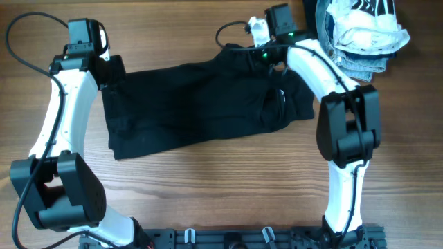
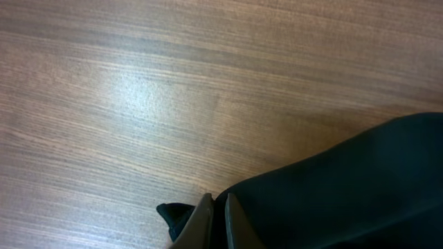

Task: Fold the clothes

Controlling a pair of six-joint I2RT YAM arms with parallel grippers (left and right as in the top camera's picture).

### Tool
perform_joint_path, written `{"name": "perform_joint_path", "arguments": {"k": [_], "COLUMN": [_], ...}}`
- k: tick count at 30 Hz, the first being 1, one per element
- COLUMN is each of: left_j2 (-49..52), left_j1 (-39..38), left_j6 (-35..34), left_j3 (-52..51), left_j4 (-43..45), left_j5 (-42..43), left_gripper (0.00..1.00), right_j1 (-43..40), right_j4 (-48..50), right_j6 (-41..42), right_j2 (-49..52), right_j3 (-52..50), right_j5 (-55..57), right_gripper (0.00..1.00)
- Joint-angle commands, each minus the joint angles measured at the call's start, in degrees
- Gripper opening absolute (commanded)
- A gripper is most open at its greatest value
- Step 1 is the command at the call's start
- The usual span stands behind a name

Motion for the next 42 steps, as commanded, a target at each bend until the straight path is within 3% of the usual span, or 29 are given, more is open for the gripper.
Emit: {"name": "perform_joint_path", "arguments": {"k": [1, 11, 21, 27, 41, 42], "left_j2": [-1.9, -7.1, -9.4, -7.0, -2.3, -2.3], "left_j1": [0.8, 3.3, 3.3, 5.1, 7.2, 7.2], "left_j6": [-0.3, -0.4, -0.6, -0.6, -0.6, -0.6], "left_j3": [-0.2, -0.2, -0.2, -1.4, -7.7, -8.0], "left_j4": [0.6, -0.4, -12.9, -14.9, -14.7, -14.7], "left_j5": [-1.1, -1.1, 2.7, 1.6, 5.2, 5.8], "left_gripper": [0.04, 0.04, 0.04, 0.04, 0.04, 0.1], "right_j1": [-4.0, -9.0, -9.1, -9.3, -10.6, -10.6], "right_j4": [-3.3, -15.6, -33.3, -39.5, -37.5, -37.4], "right_j6": [0.8, -1.1, -2.0, -0.5, -0.7, -0.7], "right_j2": [-6.4, -15.2, -18.0, -18.0, -18.0, -18.0], "right_j3": [3.4, 3.4, 2.9, 0.3, -10.3, -10.6], "right_j5": [0.3, -0.3, -0.2, 5.2, 6.2, 6.2], "right_gripper": [0.04, 0.04, 0.04, 0.04, 0.04, 0.08]}}
